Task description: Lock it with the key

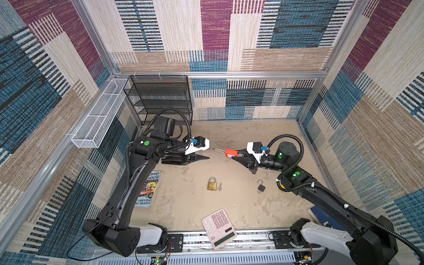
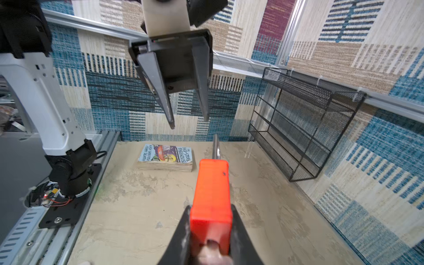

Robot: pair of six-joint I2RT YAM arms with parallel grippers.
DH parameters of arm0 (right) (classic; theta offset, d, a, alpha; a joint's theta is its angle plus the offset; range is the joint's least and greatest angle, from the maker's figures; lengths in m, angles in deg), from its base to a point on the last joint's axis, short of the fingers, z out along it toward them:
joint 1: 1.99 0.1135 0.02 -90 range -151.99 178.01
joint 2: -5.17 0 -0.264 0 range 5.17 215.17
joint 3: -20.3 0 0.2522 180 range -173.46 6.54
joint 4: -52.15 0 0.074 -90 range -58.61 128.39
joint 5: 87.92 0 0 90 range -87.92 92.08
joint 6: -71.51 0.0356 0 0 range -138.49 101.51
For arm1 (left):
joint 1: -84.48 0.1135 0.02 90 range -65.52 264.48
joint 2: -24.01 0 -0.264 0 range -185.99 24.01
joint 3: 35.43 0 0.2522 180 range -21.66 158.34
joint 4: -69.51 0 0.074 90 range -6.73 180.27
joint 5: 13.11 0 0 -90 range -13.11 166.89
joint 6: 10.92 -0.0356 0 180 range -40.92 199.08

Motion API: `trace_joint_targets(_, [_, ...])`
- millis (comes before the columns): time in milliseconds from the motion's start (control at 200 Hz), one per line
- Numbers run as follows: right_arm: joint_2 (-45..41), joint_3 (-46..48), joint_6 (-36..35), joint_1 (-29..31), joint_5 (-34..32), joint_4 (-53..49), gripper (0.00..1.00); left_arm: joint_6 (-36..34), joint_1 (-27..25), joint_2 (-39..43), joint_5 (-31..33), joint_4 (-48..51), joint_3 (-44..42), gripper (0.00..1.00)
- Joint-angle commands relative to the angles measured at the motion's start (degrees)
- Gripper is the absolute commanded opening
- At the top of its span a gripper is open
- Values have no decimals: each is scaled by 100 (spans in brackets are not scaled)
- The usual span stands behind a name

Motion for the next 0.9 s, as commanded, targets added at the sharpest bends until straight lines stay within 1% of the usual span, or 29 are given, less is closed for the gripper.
trace_joint_targets(0, [45,-80,522,-18,534,568,9,302,55,9,-355,-161,-47,34])
trace_joint_targets(155, [87,-153,599,-18,665,571,9,389,82,-90,-386,-169,15,30])
trace_joint_targets(316, [100,-196,715,-18,812,619,9,370,84,-119,-396,-169,51,29])
trace_joint_targets(586, [243,-217,854,-18,814,888,9,385,73,-127,-496,-169,-10,17])
trace_joint_targets(696, [346,-274,884,-9,874,952,9,385,74,-128,-488,-174,-11,10])
trace_joint_targets(897, [456,-352,864,-9,972,979,8,394,73,-119,-493,-170,-11,3])
